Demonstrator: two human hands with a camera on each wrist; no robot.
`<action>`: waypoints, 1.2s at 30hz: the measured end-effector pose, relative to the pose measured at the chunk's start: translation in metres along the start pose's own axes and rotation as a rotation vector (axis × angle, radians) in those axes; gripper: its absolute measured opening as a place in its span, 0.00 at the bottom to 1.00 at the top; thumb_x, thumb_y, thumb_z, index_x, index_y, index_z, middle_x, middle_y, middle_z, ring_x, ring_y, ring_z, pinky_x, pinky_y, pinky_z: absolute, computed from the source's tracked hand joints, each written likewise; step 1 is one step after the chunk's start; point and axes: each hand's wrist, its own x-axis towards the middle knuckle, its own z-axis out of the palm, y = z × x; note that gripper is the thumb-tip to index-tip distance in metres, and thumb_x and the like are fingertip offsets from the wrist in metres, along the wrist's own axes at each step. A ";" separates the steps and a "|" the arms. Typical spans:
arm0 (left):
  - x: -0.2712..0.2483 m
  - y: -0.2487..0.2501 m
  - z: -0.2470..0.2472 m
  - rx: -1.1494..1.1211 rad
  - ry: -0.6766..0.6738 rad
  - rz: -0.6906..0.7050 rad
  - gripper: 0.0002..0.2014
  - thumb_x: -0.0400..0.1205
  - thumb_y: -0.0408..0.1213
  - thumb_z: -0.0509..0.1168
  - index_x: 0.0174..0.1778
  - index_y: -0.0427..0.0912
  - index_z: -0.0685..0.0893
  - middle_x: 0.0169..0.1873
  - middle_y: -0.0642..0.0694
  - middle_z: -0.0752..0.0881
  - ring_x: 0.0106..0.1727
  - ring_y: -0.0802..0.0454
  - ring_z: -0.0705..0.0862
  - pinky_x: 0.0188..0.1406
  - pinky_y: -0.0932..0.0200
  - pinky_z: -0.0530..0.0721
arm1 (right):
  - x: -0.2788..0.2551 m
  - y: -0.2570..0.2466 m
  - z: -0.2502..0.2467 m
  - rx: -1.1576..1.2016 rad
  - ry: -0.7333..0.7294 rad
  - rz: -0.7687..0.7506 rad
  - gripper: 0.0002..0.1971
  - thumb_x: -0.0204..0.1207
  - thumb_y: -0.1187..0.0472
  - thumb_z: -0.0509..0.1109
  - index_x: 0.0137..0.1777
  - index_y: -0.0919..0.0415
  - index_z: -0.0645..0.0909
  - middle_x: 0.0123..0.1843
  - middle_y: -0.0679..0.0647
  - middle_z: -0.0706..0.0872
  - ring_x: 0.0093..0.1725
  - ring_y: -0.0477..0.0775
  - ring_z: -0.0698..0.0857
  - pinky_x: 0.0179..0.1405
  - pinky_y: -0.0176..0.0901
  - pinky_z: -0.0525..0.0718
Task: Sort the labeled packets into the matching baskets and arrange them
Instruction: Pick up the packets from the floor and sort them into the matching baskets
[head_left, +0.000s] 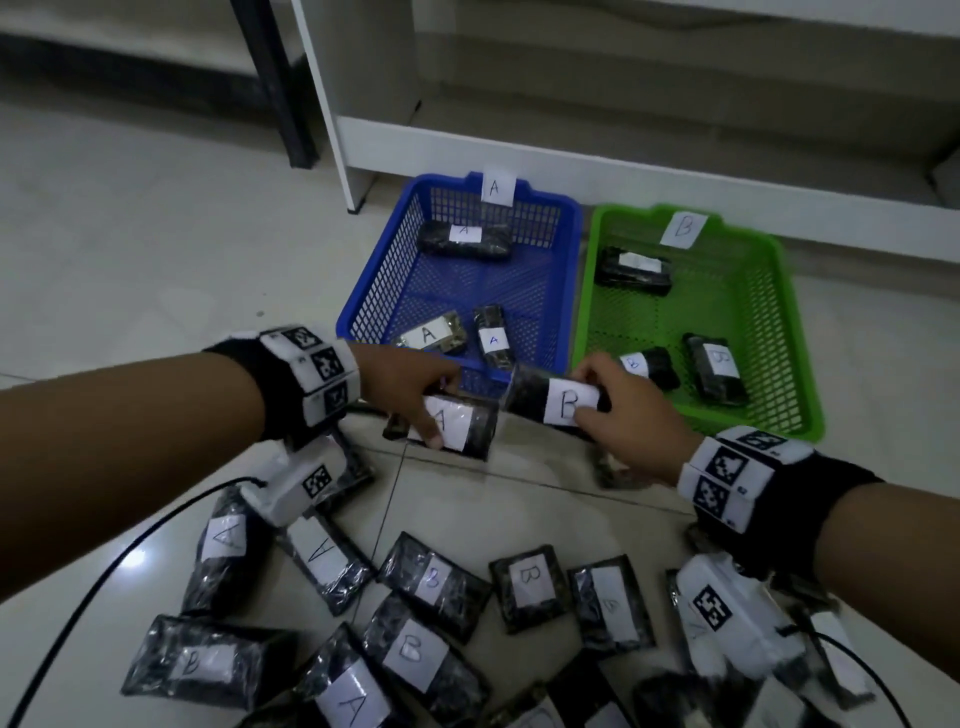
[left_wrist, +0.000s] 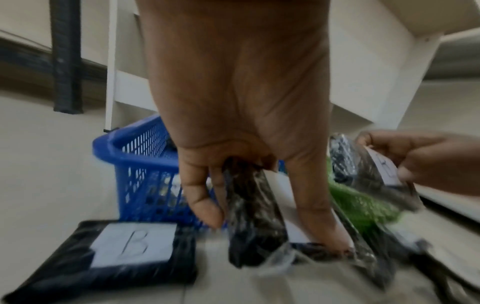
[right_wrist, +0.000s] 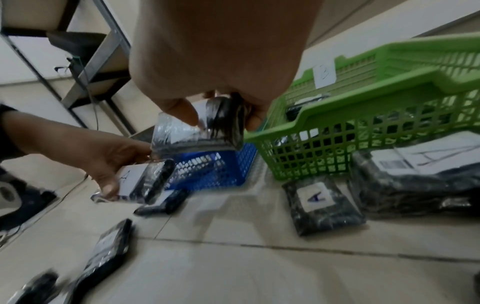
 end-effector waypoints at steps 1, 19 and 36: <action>0.002 0.004 -0.012 -0.076 0.009 -0.011 0.22 0.72 0.44 0.77 0.50 0.44 0.70 0.44 0.47 0.80 0.33 0.58 0.77 0.26 0.69 0.76 | 0.005 0.001 -0.008 0.017 0.049 0.005 0.09 0.74 0.64 0.66 0.51 0.57 0.70 0.37 0.57 0.82 0.32 0.58 0.80 0.29 0.46 0.74; 0.101 -0.036 -0.080 -0.429 0.758 -0.252 0.18 0.75 0.24 0.67 0.60 0.33 0.73 0.56 0.35 0.81 0.55 0.40 0.81 0.51 0.49 0.79 | 0.099 0.083 -0.075 0.178 0.514 0.358 0.12 0.78 0.71 0.63 0.60 0.65 0.73 0.44 0.56 0.82 0.37 0.54 0.78 0.32 0.41 0.72; 0.136 -0.089 -0.042 -0.151 0.785 -0.384 0.14 0.79 0.31 0.64 0.58 0.32 0.73 0.57 0.33 0.77 0.55 0.37 0.79 0.48 0.49 0.75 | 0.145 0.100 -0.020 0.077 0.352 0.442 0.08 0.78 0.64 0.68 0.55 0.61 0.74 0.48 0.58 0.83 0.46 0.58 0.81 0.41 0.43 0.73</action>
